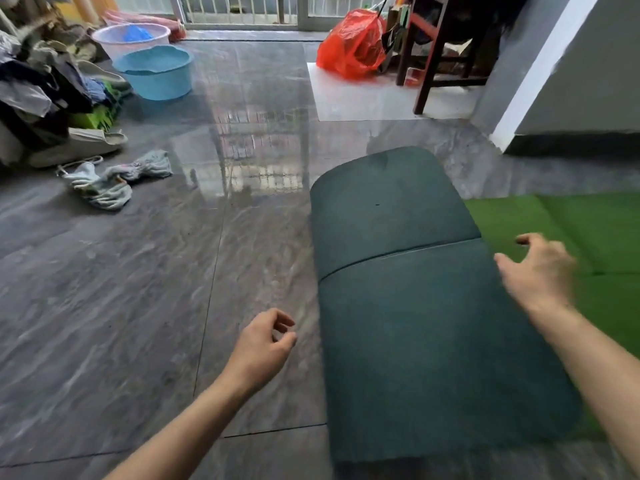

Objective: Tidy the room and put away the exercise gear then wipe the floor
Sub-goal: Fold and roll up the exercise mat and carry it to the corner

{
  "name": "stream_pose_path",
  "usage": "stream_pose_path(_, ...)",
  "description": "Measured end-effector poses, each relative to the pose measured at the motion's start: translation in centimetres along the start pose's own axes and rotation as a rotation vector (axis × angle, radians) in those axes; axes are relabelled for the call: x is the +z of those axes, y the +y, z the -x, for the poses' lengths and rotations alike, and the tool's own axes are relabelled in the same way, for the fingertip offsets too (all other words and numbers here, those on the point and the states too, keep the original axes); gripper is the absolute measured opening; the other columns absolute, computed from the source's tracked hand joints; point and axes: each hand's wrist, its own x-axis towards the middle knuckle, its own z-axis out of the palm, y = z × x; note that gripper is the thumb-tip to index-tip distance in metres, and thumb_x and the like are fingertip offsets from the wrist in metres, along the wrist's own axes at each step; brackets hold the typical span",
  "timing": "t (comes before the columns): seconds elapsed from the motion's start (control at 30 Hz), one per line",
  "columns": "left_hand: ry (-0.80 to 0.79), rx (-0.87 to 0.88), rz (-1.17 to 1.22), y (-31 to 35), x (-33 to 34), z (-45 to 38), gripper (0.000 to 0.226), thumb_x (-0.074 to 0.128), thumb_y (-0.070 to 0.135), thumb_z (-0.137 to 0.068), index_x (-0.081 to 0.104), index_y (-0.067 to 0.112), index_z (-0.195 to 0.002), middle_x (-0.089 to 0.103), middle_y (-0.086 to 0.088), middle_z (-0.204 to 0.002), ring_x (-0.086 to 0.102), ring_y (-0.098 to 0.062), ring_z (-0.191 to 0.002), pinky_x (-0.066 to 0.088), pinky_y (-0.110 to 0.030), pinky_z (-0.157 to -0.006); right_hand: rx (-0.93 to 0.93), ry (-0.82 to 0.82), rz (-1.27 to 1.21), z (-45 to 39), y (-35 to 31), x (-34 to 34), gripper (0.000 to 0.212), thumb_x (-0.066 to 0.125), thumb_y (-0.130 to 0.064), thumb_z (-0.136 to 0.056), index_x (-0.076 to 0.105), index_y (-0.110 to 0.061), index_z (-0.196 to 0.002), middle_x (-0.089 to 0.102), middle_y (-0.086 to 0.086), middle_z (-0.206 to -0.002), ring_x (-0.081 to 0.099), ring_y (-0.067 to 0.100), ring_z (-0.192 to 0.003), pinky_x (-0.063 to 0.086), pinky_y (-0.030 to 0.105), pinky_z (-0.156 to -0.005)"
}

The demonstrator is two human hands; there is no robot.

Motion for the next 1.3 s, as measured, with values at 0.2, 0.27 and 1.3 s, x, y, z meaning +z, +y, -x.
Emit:
stream_pose_path(0.2,-0.221,0.027,-0.043,-0.4,6.4,-0.2,0.018,0.061,0.024,-0.089,0.060,0.025,-0.107,0.055,0.003,-0.105,0.058,-0.008,-0.083,0.042,-0.016,-0.076,-0.196,-0.603,0.138,3.7,-3.9,1.9,0.013,0.061,-0.029,-0.080,0.068,-0.024,-0.090,0.072,0.004,-0.098,0.065,0.024,-0.090,0.053,0.031,-0.080)
stream_pose_path(0.27,-0.200,-0.048,-0.061,-0.3,8.0,-0.5,0.024,0.061,0.027,-0.089,0.058,0.018,-0.111,0.057,0.001,-0.107,0.057,-0.011,-0.089,0.042,-0.020,-0.081,-0.243,-0.830,0.227,6.6,-4.0,4.8,0.020,0.056,-0.033,-0.078,0.067,-0.029,-0.095,0.070,0.000,-0.106,0.065,0.020,-0.093,0.054,0.032,-0.084)
stream_pose_path(1.3,-0.041,-0.597,0.548,0.4,11.7,-3.6,0.029,0.082,0.027,-0.072,0.074,0.009,-0.092,0.070,-0.009,-0.082,0.049,-0.007,-0.058,0.033,-0.022,-0.048,-0.421,-0.750,-0.038,14.1,-2.3,11.5,0.052,0.038,-0.013,-0.093,0.036,-0.016,-0.145,0.034,-0.002,-0.149,0.045,0.023,-0.128,0.039,0.037,-0.105)
